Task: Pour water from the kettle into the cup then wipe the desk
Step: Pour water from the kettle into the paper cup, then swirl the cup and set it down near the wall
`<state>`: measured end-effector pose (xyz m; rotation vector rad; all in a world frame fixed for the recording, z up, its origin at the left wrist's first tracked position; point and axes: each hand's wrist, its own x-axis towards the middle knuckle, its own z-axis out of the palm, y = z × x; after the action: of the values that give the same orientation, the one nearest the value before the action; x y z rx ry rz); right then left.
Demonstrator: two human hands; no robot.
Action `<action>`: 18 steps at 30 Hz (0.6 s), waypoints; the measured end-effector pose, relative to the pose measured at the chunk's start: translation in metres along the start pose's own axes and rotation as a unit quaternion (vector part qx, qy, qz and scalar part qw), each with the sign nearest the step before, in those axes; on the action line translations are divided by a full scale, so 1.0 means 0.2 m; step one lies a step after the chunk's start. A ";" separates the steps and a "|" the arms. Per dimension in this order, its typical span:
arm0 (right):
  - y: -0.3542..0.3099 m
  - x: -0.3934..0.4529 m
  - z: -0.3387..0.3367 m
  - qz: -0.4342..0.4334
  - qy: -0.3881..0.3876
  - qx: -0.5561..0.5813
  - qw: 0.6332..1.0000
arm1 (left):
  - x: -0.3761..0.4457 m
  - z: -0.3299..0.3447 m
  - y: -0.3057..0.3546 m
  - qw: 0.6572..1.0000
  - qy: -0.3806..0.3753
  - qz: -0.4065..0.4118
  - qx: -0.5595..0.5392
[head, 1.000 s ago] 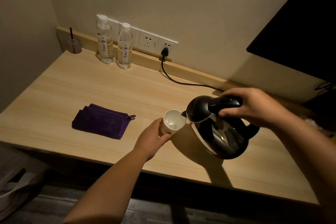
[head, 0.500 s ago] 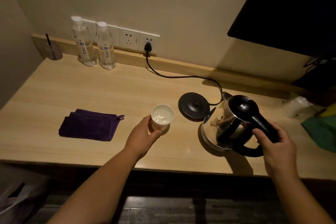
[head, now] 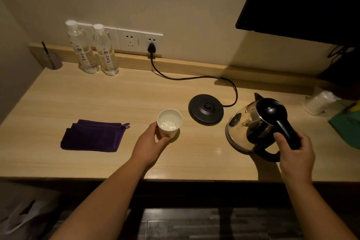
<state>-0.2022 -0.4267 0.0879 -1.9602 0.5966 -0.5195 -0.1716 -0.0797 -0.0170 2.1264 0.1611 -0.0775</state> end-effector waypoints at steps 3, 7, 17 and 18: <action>-0.01 0.01 -0.03 -0.001 -0.034 -0.037 0.999 | 0.00 0.00 0.01 1.000 -0.001 0.005 0.000; -0.09 -0.06 -0.03 -0.188 -0.025 -0.209 0.960 | 0.00 0.00 0.02 1.000 -0.003 0.002 -0.004; -0.10 -0.36 0.79 -0.064 -0.454 -0.163 0.874 | 0.00 -0.03 0.06 1.000 -0.008 -0.002 -0.004; -0.09 -0.36 0.84 -0.036 -0.464 -0.141 0.874 | 0.00 -0.04 0.06 1.000 -0.009 -0.003 -0.005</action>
<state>-0.1571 -0.2604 0.0253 -2.2109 -0.0302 0.5127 -0.1692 -0.0802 -0.0026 2.1156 0.1566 -0.0984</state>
